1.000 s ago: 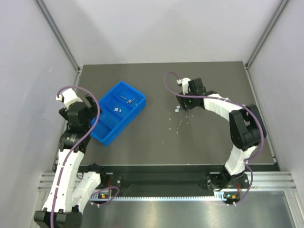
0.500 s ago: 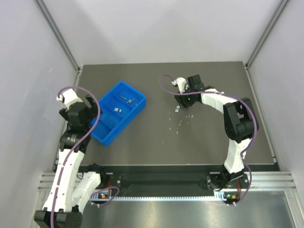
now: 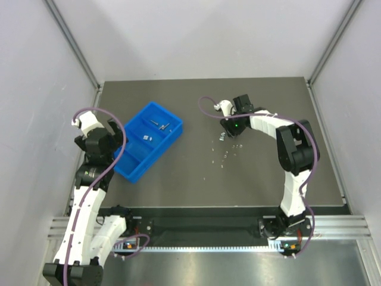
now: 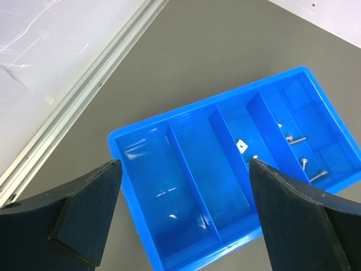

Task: Sort the screws and nuts into containers

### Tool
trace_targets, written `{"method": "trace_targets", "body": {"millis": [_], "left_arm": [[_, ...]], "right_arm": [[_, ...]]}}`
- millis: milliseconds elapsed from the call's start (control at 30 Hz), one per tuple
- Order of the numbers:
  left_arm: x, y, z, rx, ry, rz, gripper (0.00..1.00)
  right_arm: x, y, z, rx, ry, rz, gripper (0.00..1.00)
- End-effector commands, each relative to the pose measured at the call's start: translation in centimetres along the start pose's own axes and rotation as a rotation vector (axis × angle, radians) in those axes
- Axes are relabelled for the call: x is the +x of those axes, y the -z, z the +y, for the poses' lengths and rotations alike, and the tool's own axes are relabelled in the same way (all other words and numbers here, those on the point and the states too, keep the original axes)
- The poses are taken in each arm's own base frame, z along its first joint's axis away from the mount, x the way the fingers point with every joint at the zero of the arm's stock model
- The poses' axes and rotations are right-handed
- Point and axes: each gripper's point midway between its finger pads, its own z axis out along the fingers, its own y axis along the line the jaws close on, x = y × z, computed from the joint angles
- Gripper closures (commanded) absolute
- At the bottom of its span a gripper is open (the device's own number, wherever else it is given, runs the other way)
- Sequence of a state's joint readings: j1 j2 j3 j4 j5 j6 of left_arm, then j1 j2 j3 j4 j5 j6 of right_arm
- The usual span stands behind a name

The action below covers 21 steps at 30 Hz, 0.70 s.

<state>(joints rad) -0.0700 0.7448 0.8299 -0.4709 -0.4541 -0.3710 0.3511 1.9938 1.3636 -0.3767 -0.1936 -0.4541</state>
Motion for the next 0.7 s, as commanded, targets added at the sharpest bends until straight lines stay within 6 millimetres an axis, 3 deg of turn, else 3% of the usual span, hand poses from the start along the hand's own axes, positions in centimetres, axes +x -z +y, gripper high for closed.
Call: {"method": "trace_targets", "body": {"millis": [0,200,267,333,433,467,533,567,633,667], "left_arm": [[-1.0,-0.3,-0.1,-0.003,0.012,-0.042,0.01],[-1.0,-0.2,-0.1,-0.001,0.015,-0.046,0.01],[-1.0,-0.2,-0.1,0.002,0.015,-0.045,0.01],[-1.0,-0.1,-0.2,0.005,0.017,-0.045,0.01],[-1.1,-0.1,-0.2,0.007,0.018,-0.046,0.01],[-1.1,-0.1,-0.2,0.007,0.018,-0.046,0.01],[-1.1,-0.1,-0.2,0.01,0.018,-0.045,0.01],[-1.0,-0.1,-0.3,0.011,0.017,-0.043,0.01],[-1.0,0.0,-0.3,0.014,0.019,-0.042,0.01],[-0.9,-0.1,-0.4,0.018,0.02,-0.039,0.01]], "right_arm": [[0.0,-0.3,-0.9,0.008,0.009,0.017,0.6],[0.9,-0.1,-0.8,0.012,-0.002,0.045,0.83],[0.3,0.5,-0.5,0.008,-0.019,0.026,0.91],[-0.7,1.3,-0.3,0.009,-0.054,-0.012,0.92],[-3.6,4.2,-0.5,0.055,-0.095,-0.101,0.92],[-5.7,5.8,-0.2,0.094,-0.132,-0.148,0.92],[-8.3,7.2,1.1,0.112,-0.182,-0.202,0.93],[-11.0,8.4,3.0,0.112,-0.158,-0.253,0.93],[-13.9,8.9,5.8,0.09,-0.169,-0.299,0.94],[-17.2,9.8,9.0,0.043,-0.129,-0.359,0.94]]}}
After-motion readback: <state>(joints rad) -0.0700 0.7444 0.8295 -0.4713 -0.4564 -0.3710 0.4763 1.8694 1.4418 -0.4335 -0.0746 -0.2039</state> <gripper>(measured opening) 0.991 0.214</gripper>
